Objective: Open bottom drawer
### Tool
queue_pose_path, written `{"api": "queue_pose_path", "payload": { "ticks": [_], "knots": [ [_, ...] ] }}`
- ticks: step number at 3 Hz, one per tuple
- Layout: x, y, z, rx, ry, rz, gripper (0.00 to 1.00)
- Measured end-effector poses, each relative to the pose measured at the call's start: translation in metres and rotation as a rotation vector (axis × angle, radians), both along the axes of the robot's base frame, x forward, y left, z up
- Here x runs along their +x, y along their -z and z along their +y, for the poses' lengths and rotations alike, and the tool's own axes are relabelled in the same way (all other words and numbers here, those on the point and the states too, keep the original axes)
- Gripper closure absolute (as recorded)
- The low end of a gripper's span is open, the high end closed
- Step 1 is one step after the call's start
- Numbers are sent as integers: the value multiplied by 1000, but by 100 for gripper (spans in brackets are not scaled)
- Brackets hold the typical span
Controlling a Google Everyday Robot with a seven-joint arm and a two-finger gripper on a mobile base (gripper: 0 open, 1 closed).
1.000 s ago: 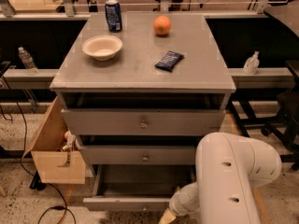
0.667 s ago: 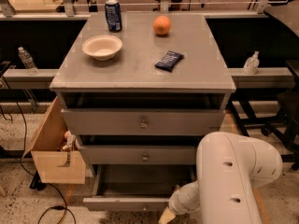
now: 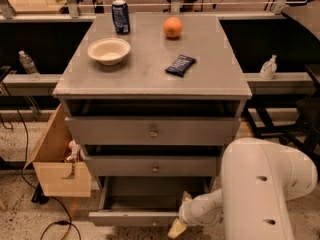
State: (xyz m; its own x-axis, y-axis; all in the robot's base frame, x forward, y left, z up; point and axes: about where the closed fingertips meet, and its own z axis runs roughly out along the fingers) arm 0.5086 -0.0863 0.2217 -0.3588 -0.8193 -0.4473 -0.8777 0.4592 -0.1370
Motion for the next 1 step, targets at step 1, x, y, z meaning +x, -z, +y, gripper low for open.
{"api": "queue_pose_path", "payload": {
  "ticks": [1],
  "knots": [
    [-4,-24,3,2,-29,-44,0]
  ]
}}
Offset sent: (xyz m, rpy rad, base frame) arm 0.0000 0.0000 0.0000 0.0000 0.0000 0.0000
